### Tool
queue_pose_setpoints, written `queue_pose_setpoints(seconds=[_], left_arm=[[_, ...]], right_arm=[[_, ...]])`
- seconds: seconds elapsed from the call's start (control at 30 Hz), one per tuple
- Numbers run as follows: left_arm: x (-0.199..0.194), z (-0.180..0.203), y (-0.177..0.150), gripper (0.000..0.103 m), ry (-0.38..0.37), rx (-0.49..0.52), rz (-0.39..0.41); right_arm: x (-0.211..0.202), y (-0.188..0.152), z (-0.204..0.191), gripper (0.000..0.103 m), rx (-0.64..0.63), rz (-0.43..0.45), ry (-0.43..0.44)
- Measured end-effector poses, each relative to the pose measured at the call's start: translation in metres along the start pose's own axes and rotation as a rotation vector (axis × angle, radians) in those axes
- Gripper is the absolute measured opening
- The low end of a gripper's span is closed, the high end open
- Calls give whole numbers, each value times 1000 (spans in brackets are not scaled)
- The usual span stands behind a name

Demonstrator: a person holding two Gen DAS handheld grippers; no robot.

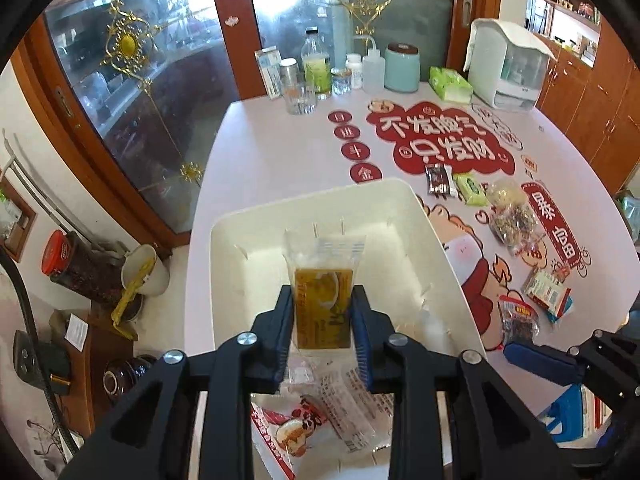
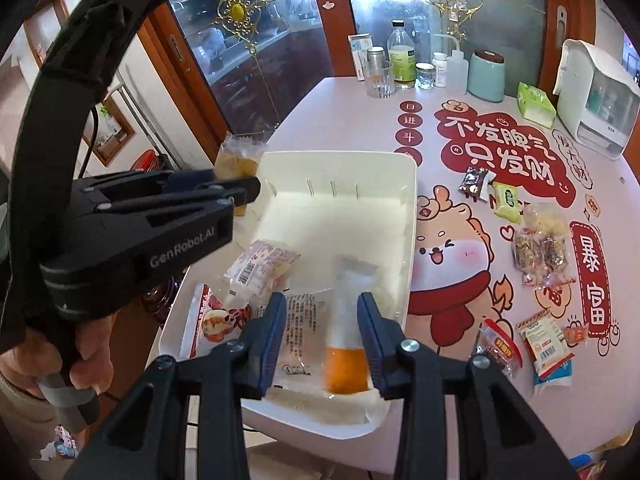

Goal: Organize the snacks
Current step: 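Carry both packets over the white tray and lower them toward it, then open both tools to release the yellow packet and white-orange bar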

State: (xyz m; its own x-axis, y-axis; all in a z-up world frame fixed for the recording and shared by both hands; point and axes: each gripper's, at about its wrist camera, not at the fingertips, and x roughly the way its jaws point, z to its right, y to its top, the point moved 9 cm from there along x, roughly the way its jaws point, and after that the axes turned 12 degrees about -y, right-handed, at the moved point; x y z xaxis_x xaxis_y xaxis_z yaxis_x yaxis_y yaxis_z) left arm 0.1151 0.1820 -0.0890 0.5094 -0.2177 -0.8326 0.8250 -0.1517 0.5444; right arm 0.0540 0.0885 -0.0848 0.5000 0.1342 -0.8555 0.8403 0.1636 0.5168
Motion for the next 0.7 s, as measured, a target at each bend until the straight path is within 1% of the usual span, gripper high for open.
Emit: queue_pose_setpoints(seconds=[0.03, 0.07, 0.1, 0.17, 0.23, 0.33, 0.7], left_arm=[[1, 0, -1, 41, 1, 1, -4], [1, 0, -2, 48, 9, 8, -5], [1, -1, -3, 63, 20, 12, -1], [-2, -2, -3, 76, 36, 21, 15], [-5, -1, -2, 80, 39, 29, 26], [-7, 2, 0, 82, 36, 36, 33], [-9, 3, -2, 83, 16, 31, 38]], right_arm=[[0, 0, 0, 41, 3, -2, -1], [0, -1, 0, 44, 7, -2, -3], [0, -1, 0, 45, 10, -2, -6], [-2, 0, 2, 47, 18, 3, -14], [-4, 0, 2, 48, 22, 9, -21], [-6, 1, 1, 48, 22, 13, -29], [-10, -1, 5, 48, 50, 22, -48]])
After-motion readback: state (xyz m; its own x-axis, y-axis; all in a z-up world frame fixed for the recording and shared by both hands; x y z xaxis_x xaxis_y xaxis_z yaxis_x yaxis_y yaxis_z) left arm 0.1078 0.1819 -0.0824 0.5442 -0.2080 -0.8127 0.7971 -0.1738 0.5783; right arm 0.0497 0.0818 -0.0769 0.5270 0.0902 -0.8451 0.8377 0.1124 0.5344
